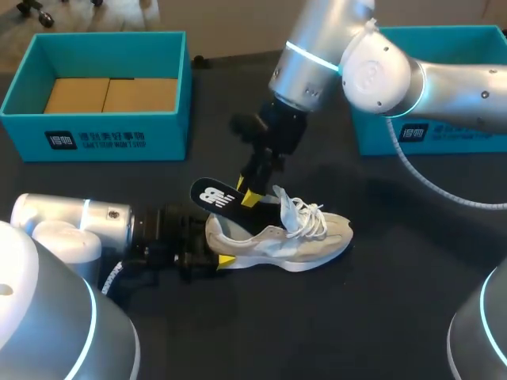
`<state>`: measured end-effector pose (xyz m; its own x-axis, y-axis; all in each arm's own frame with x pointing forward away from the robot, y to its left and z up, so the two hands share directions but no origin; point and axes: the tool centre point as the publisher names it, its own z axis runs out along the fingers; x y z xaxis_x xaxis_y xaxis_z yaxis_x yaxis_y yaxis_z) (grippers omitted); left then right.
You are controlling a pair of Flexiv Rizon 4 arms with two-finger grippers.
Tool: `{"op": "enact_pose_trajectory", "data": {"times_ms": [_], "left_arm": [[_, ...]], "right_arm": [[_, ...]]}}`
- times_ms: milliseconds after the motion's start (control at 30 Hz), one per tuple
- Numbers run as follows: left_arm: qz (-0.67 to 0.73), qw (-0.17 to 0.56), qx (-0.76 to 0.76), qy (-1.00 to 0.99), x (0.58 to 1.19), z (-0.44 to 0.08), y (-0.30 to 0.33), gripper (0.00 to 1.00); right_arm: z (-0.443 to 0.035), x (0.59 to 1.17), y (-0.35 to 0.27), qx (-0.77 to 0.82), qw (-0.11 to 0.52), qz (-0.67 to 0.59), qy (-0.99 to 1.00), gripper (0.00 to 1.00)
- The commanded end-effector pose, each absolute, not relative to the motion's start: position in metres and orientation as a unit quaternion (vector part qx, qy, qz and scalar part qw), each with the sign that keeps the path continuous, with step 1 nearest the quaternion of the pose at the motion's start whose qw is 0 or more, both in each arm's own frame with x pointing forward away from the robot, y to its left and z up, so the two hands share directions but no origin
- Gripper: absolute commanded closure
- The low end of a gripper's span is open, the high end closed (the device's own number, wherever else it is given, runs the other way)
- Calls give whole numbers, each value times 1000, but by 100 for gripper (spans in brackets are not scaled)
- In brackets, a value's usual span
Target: Take the shoe out of the shoebox, open the shoe tongue, remove and reinsert the insole, then place the shoe into the shoebox
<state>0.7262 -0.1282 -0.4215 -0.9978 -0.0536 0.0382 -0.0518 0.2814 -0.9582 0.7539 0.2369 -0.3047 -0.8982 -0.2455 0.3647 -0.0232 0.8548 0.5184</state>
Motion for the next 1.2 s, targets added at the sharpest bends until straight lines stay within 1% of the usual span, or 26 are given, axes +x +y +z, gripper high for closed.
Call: {"op": "enact_pose_trajectory", "data": {"times_ms": [33,267,733,1000,1033,1067,1100,1167,1200], "left_arm": [[-597,1,-33,801,726,-421,-129,100],[-597,1,-33,801,726,-421,-129,100],[-597,1,-33,801,726,-421,-129,100],[-597,1,-33,801,726,-421,-129,100],[-597,1,-33,801,726,-421,-129,100],[-597,1,-33,801,726,-421,-129,100],[-597,1,-33,801,726,-421,-129,100],[-597,1,-33,801,726,-421,-129,100],[-597,1,-33,801,726,-421,-129,100]], "right_arm": [[-311,761,236,67,247,-261,-931,56],[-313,756,240,64,285,-266,-919,58],[-318,739,251,41,313,-281,-906,57],[-319,738,261,49,329,-286,-899,62],[-319,739,262,50,331,-286,-898,64],[-320,739,262,50,332,-287,-897,71],[-320,739,263,50,332,-288,-897,79],[-322,739,263,49,333,-288,-896,100],[-322,739,263,49,334,-288,-896,100]]}}
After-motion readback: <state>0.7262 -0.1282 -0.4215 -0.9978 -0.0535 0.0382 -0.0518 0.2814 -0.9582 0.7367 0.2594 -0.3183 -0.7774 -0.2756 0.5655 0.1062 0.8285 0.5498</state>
